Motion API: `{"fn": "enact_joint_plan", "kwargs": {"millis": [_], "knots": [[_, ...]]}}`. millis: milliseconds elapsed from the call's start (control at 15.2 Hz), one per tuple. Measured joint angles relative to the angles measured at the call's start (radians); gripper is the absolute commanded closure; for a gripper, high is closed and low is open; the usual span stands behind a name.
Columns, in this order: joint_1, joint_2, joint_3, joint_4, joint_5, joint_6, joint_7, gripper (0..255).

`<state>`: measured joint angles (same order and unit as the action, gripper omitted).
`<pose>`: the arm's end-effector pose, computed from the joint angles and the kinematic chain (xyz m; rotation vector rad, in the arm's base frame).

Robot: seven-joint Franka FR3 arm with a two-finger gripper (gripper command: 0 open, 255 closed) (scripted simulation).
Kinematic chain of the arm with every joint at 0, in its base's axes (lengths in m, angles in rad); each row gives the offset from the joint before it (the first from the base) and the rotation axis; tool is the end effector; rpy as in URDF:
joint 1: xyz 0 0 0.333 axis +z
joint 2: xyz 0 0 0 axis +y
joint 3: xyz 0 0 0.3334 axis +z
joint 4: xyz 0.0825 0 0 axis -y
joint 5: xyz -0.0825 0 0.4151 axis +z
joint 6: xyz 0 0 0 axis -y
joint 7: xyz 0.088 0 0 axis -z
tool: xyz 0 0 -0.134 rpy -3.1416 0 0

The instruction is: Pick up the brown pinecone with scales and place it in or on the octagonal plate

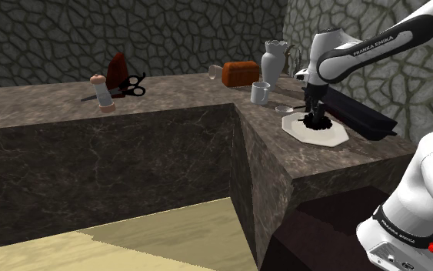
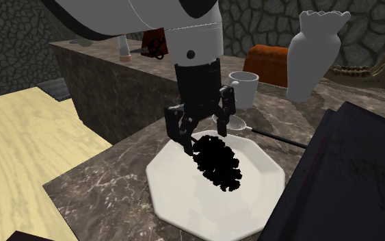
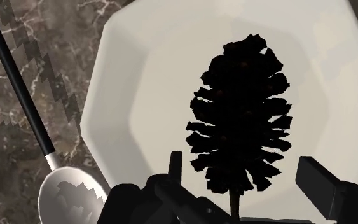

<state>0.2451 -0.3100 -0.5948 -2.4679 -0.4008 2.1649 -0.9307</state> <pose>0.4281 -0.1756 0.3572 2.7632 1.2299 -0.1670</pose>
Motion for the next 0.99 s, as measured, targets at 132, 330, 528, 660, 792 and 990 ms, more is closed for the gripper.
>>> {"fn": "enact_joint_plan", "kwargs": {"millis": [132,330,528,660,792,990], "knots": [[0.000,0.000,0.000,-0.001,0.000,0.000,0.000,0],[0.000,-0.011,0.006,0.006,-0.001,-0.018,0.003,0],[0.006,-0.047,0.033,0.062,0.009,-0.110,0.005,0],[0.006,-0.058,0.038,0.075,0.010,-0.134,0.003,0],[0.006,-0.062,0.041,0.077,0.010,-0.141,0.004,0],[0.006,-0.063,0.042,0.077,0.010,-0.143,0.005,0]]}}
